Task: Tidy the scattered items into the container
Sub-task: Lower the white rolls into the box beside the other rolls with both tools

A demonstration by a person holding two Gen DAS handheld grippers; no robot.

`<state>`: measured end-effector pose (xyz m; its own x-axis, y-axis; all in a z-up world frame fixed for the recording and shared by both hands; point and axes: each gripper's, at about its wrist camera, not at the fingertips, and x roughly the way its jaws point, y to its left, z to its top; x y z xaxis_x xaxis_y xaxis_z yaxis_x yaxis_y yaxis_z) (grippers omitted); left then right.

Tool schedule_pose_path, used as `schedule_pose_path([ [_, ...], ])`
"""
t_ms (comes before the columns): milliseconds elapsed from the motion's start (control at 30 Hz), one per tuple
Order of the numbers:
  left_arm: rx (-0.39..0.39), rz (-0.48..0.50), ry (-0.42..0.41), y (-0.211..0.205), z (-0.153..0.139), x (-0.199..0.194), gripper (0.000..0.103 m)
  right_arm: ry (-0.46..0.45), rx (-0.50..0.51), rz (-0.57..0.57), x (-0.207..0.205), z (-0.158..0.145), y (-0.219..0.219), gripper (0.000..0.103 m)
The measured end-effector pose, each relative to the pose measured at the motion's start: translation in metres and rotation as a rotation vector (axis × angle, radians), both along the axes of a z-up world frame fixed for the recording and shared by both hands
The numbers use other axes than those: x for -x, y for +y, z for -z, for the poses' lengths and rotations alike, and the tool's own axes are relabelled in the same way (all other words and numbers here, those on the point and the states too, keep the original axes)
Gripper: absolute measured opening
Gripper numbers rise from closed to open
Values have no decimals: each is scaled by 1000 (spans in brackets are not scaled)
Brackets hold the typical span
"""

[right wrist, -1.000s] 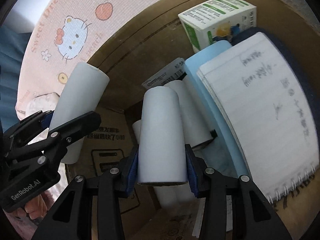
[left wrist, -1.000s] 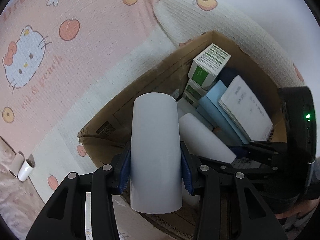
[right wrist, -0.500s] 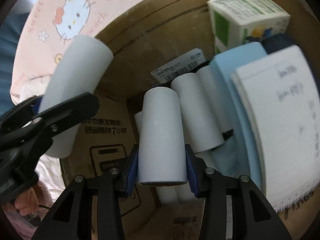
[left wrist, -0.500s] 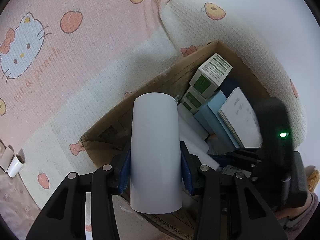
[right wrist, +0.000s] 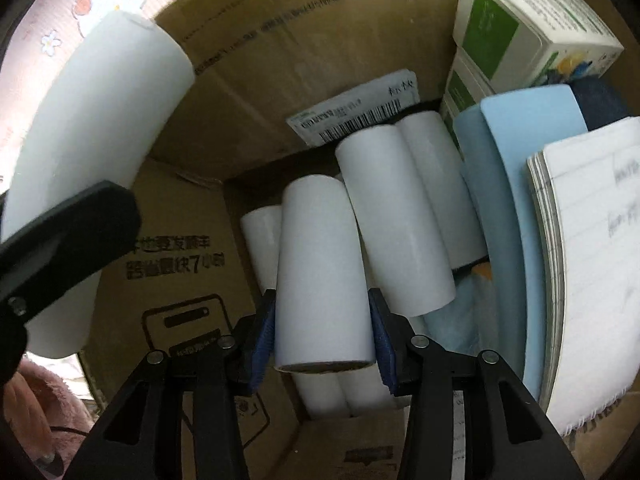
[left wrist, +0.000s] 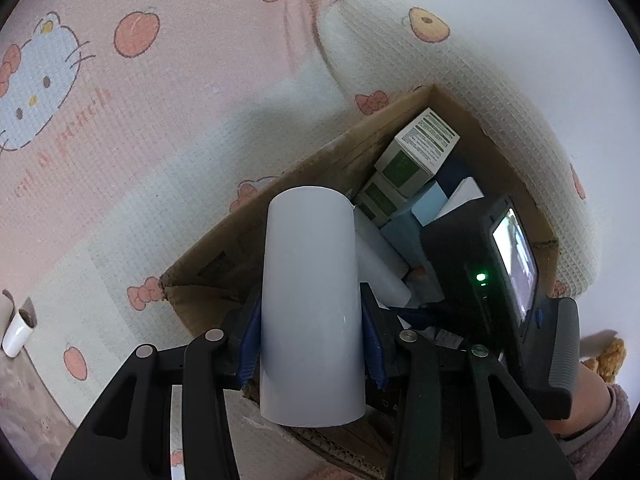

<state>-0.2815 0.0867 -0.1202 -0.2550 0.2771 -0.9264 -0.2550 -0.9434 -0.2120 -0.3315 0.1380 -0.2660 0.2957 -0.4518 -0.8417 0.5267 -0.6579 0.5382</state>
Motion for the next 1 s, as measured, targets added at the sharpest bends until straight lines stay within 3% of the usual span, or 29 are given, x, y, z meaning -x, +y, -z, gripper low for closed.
schedule_pose_path([
  [300,24,-28,-44,7,6,6,47,-18,43,57,0,0,10,44],
  [400,44,-25,-54,13,7,4,47,-7,30,17,-6,0,11,47],
  [533,33,-42,-122,18,15,5,47,11,31,5,-11,-2,13,49],
  [700,-2,-76,-195,24,22,3,47,-9,75,109,-2,-5,34,50],
  [1000,53,-147,-171,44,18,-1,47,14,154,204,1,-23,76,57],
])
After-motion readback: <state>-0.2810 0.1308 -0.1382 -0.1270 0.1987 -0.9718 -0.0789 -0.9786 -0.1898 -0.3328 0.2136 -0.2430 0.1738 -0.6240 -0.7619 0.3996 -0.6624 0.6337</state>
